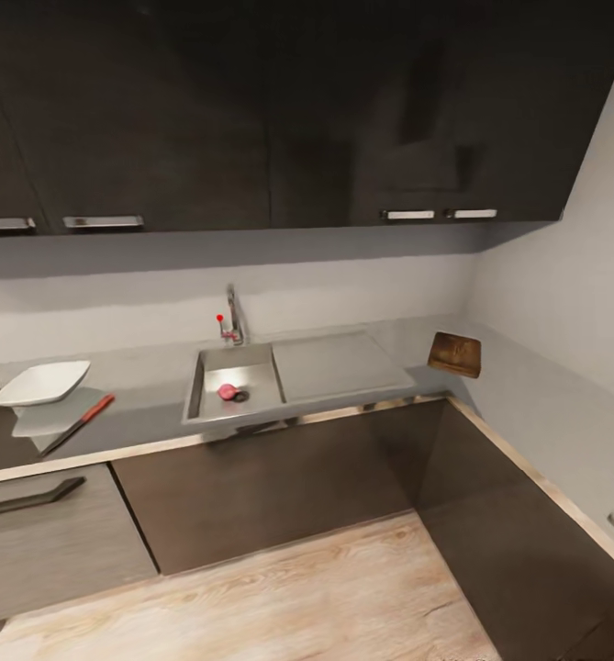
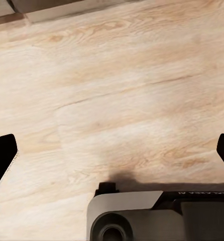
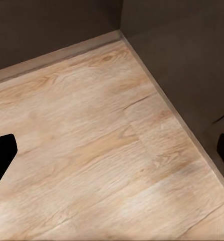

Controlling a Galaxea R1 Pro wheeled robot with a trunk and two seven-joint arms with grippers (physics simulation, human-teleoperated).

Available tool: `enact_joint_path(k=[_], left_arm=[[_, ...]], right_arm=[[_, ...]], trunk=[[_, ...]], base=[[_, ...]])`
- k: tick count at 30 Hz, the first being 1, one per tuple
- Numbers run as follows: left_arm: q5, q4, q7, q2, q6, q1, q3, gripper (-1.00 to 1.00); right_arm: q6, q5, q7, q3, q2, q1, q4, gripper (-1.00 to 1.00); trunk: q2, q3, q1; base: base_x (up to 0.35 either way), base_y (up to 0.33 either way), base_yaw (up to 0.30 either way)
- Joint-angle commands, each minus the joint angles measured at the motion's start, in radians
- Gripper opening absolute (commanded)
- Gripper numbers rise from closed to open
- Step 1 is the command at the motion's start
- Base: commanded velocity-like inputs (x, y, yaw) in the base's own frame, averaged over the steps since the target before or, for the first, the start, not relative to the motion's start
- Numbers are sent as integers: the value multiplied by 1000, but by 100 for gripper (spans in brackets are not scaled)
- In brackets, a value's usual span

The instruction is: In the kitchen, take the Vidalia onion out of the sink, dice it on the chopping board with the paring knife, put the diced onion into the bowl on the countertop, then place both the paring knife and the chopping board into the sink.

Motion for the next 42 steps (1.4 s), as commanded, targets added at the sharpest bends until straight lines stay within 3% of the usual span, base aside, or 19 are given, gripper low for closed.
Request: enact_joint_path(k=[1,21,42], left_arm=[[0,0,0,0,-2,0,0,100],[-1,5,0,-1,-2,0,0,100],[-1,5,0,-1,-2,0,0,100]], right_arm=[[-3,-1,1,-3,1,-1,0,100],[-3,-1,1,-4,1,-1,0,100],[-3,-1,1,-4,1,-1,0,100]], trunk=[[-2,-2,1],[-2,-2,1],[-2,-2,1]], base=[[119,213,-242],[34,34,-242],[279,137,-241]])
